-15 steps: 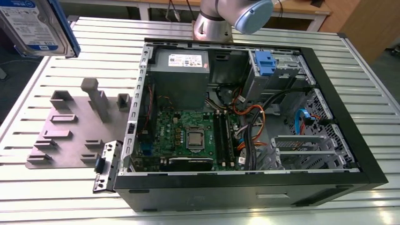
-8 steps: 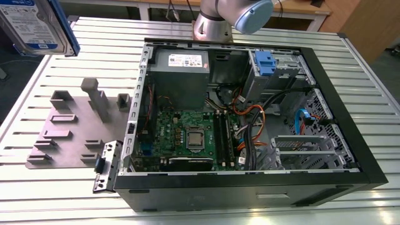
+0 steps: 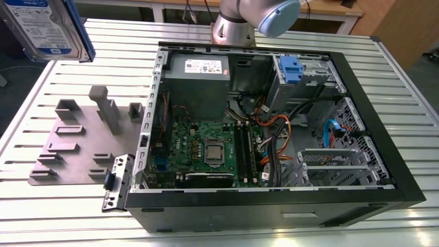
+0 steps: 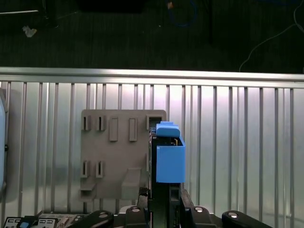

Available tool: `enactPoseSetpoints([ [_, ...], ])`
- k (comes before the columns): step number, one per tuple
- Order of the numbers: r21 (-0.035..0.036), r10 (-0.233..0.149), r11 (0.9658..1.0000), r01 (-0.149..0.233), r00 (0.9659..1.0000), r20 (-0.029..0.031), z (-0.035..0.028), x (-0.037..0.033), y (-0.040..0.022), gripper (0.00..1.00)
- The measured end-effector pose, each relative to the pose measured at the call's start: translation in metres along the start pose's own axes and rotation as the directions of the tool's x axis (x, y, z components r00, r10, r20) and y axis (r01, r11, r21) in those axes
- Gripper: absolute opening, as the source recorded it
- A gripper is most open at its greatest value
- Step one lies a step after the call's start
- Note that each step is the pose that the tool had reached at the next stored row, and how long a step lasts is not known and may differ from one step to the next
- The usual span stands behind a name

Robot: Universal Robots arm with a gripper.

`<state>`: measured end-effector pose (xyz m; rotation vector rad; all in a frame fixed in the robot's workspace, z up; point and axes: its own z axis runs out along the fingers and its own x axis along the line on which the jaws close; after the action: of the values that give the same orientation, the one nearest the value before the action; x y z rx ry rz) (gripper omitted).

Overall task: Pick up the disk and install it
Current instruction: 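Pick up the disk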

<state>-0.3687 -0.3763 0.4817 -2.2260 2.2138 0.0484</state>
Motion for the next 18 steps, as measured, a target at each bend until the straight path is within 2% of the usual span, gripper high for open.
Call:
enactPoseSetpoints([
  [7,-0.0002,0.000,1.0000,0.000,1.0000,-0.0002,-0.0005,0.0001,-0.0213,0.35],
  [18,-0.0001,0.000,1.0000,0.000,1.0000,-0.0001,-0.0013,0.0003,-0.0610,0.35],
])
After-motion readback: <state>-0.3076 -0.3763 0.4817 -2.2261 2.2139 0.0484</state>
